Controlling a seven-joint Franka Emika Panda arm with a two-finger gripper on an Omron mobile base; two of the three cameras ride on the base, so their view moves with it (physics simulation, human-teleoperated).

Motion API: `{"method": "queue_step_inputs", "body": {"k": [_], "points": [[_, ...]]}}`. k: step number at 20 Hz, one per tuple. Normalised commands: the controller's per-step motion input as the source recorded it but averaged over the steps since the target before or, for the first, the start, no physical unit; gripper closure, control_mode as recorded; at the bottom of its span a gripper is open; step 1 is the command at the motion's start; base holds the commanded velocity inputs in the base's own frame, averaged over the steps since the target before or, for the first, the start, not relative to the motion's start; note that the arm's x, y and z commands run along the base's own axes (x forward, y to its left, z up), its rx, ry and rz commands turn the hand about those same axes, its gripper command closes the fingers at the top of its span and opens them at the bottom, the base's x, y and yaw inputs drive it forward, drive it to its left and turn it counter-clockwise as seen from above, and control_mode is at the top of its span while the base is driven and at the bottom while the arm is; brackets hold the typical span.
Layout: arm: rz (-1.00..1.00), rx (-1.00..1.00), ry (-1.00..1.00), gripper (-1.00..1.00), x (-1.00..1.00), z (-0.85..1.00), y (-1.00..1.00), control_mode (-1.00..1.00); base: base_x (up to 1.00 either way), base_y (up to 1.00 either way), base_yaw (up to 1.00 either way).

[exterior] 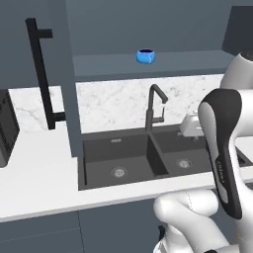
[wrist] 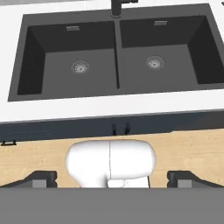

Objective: Gather all objects into one cabinet and sort the glasses and bowls to opposite sides.

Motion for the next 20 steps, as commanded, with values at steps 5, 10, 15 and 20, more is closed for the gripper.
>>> {"method": "queue_step_inputs", "body": {"k": [5,10,15,20], "points": [[0.00,0.00,0.00,-1.00,0.00,0.00,0.00,1.00,0.35,-0.04,0.00],[-0.01,0.00,-0.39,-1.00,-0.38,0.18,0.03,-1.00,0.00,0.00,0.00],[0.00,0.02,-0.68,-1.00,-0.25,0.74,0.11,-1.00,0.00,0.00,0.00],[0.00,0.04,-0.39,-1.00,0.07,0.94,0.00,-1.00,0.00,0.00,0.00]]}}
